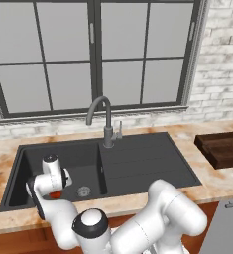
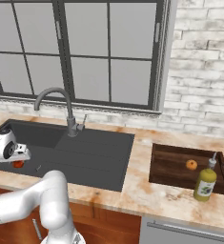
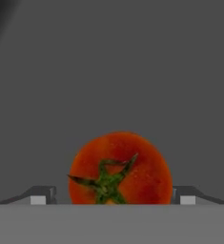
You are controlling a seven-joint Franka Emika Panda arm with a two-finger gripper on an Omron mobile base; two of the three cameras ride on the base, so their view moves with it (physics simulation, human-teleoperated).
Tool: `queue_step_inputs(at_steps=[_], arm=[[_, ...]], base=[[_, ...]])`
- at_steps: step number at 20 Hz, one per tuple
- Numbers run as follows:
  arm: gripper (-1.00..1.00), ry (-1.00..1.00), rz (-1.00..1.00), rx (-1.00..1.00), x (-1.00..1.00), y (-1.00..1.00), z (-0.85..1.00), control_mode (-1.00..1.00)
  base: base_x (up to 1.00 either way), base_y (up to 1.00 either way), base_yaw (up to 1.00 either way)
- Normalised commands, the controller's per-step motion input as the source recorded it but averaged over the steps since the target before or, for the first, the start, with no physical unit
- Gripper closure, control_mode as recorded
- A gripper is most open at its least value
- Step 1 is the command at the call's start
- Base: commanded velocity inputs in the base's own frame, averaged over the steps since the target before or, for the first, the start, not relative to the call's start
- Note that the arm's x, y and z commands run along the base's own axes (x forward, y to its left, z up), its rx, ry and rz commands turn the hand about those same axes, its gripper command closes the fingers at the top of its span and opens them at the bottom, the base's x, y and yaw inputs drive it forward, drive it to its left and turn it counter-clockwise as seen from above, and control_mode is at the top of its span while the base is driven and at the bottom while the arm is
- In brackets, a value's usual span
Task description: Pick up all produce items and place them in the sink. Turn on the sink faucet to wash them. Then turn the sink off and put them in the tray.
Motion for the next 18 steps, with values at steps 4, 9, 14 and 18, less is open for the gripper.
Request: queue_step_inputs(at_steps=[4, 9, 14, 18], arm=[[1.00, 0.00, 0.00, 0.00, 0.00, -0.08, -0.30, -1.00], [1.00, -0.01, 0.00, 0.02, 0.00, -0.01, 0.12, -1.00], [1.00, -0.06, 0.00, 0.01, -0.01, 0.00, 0.90, -1.00], [1.00, -0.05, 0.01, 0.00, -0.01, 0.00, 0.97, -1.00]], base=[[0.00, 0.00, 0.00], [0.00, 0.00, 0.00], [0.00, 0.00, 0.00], [0.00, 0.00, 0.00]])
